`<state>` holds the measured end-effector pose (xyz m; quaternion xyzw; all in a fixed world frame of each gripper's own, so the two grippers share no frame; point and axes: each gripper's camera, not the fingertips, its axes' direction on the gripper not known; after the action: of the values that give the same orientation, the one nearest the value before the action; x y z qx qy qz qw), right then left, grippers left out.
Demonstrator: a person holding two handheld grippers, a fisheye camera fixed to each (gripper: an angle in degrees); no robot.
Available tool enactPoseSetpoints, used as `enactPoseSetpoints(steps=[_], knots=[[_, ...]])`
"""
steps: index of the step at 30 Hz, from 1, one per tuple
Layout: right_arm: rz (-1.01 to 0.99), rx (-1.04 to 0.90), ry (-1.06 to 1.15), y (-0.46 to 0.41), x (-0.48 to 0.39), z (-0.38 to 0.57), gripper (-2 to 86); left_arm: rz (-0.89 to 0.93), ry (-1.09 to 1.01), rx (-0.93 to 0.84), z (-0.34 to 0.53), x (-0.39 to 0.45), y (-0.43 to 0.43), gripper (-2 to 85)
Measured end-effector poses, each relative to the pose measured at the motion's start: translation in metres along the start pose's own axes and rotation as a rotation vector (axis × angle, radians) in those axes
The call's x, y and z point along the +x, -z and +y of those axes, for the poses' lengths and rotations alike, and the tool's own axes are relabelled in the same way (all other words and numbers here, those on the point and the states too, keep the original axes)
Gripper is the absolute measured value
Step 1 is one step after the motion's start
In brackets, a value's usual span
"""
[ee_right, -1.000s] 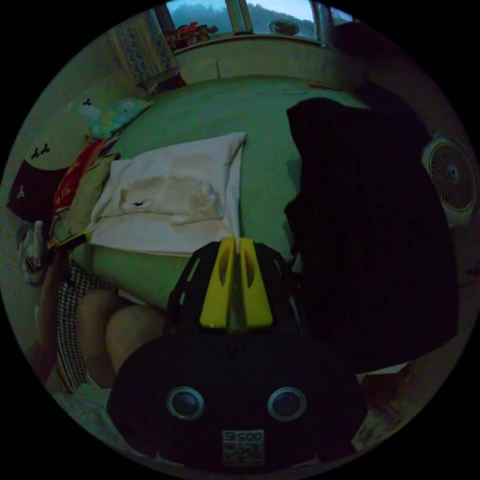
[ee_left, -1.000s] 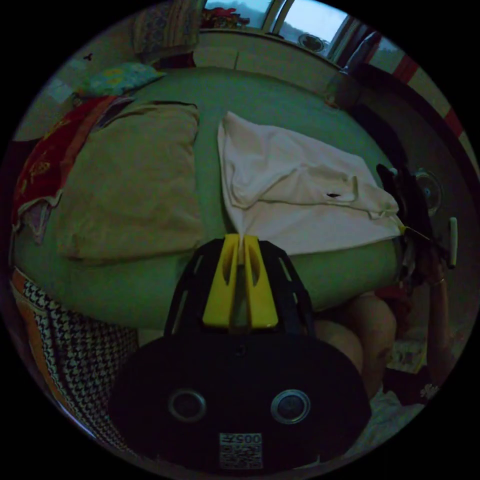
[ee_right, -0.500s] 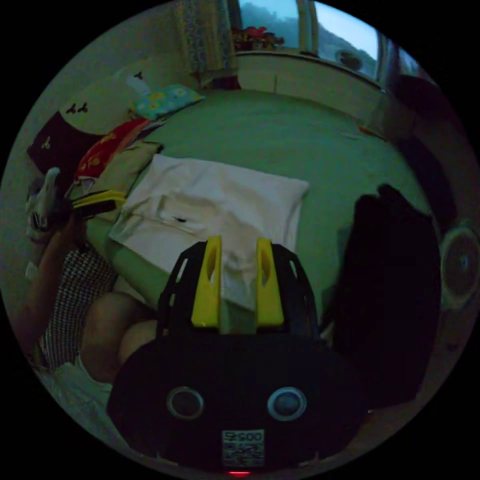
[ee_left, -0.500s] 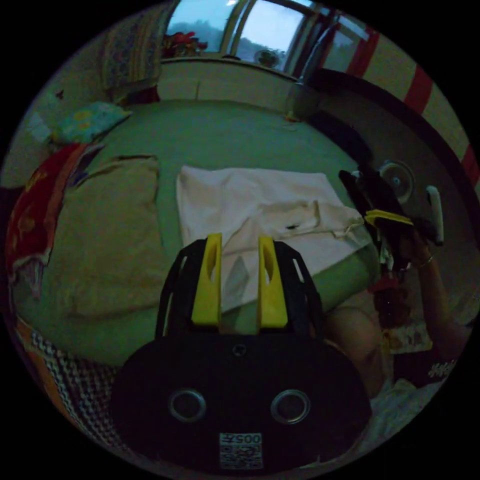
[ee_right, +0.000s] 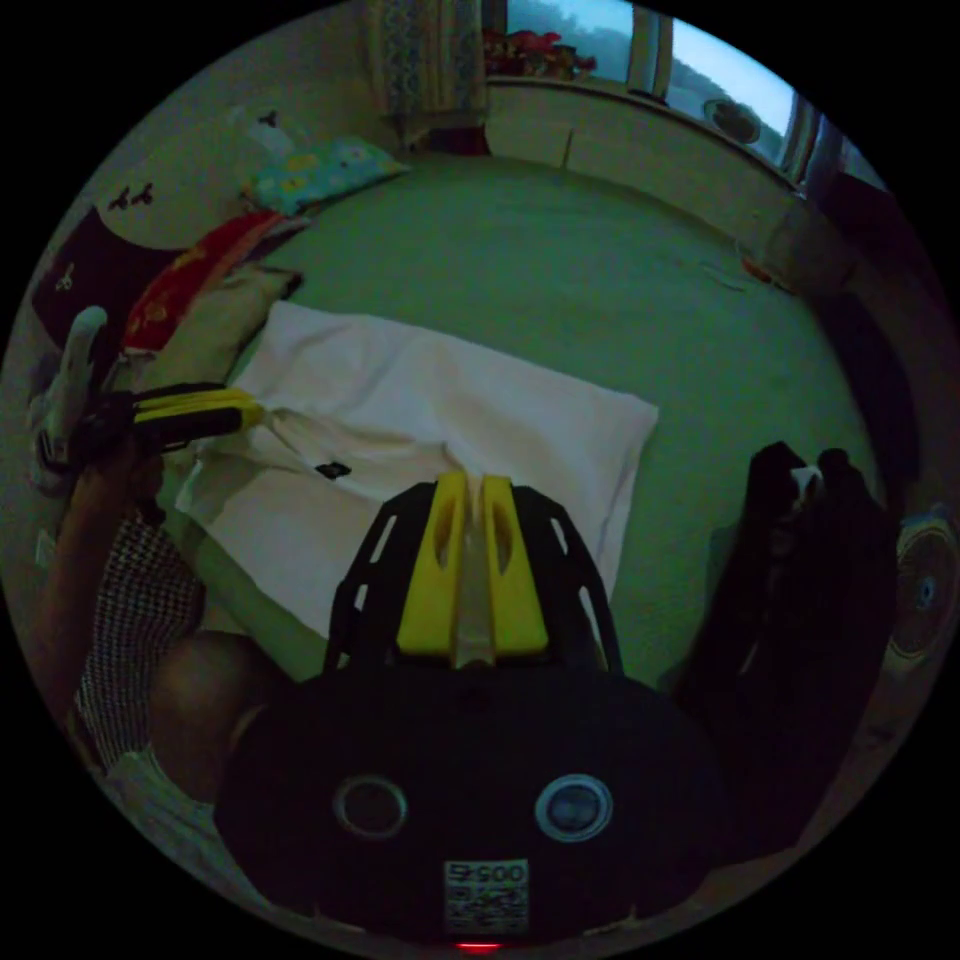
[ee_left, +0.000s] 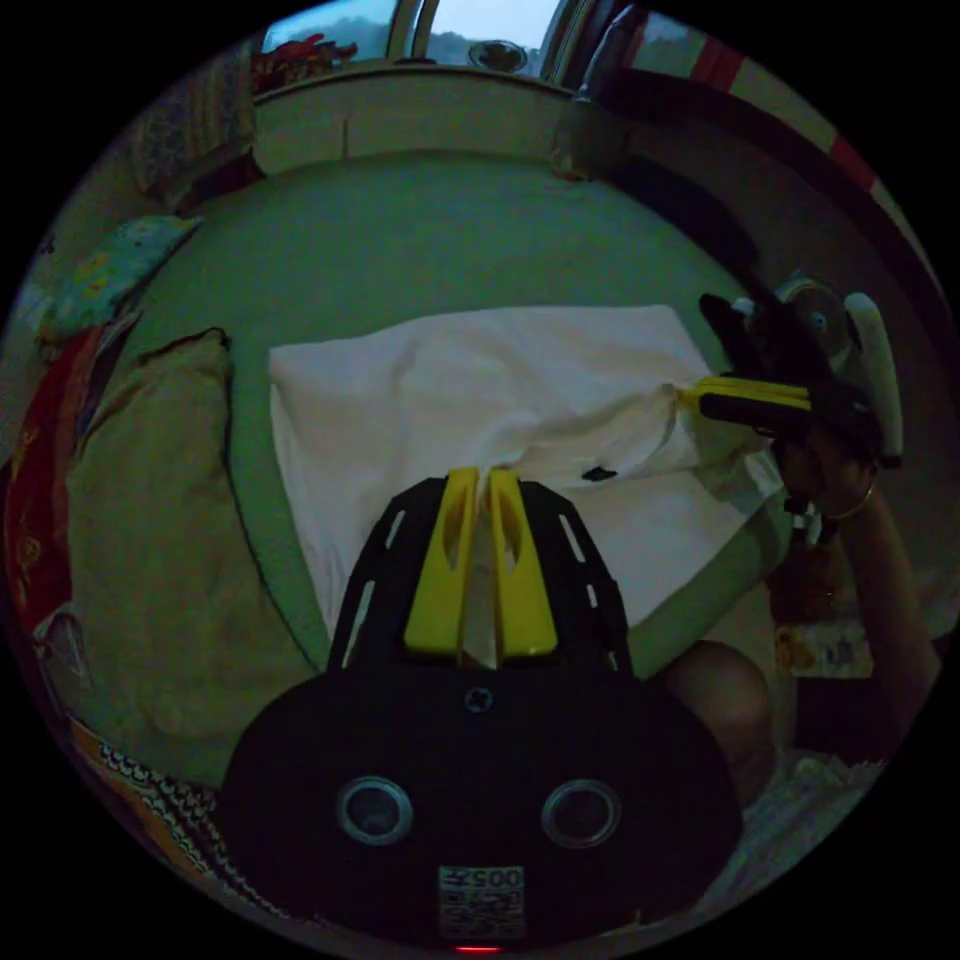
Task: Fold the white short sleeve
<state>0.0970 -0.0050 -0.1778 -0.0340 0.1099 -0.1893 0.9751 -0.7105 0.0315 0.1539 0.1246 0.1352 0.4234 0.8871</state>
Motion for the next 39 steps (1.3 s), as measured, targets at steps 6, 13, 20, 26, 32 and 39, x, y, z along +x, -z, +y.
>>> enactPoseSetpoints(steps=[6,13,20,26,32,39], knots=[[-0.036,0.138,-0.019,0.061,0.005,0.014,-0.9,-0.027,-0.054,0.114,-0.011,0.048,0.049,2.9],[-0.029,0.174,0.021,0.094,-0.004,0.044,-0.8,-0.001,-0.088,0.145,-0.006,0.106,0.07,3.0],[-0.065,0.071,0.068,0.076,-0.015,0.106,-0.7,-0.057,-0.119,0.033,0.018,0.153,0.042,3.8],[-0.086,-0.101,0.054,0.038,-0.021,0.162,-1.3,0.031,-0.098,-0.141,0.049,0.19,-0.001,5.6],[-0.094,-0.103,0.01,0.041,-0.003,0.206,-1.3,-0.022,-0.058,-0.204,0.078,0.225,-0.021,4.3],[-0.046,-0.025,-0.126,0.07,0.026,0.225,-1.0,-0.055,0.031,-0.064,0.044,0.279,-0.012,0.7]])
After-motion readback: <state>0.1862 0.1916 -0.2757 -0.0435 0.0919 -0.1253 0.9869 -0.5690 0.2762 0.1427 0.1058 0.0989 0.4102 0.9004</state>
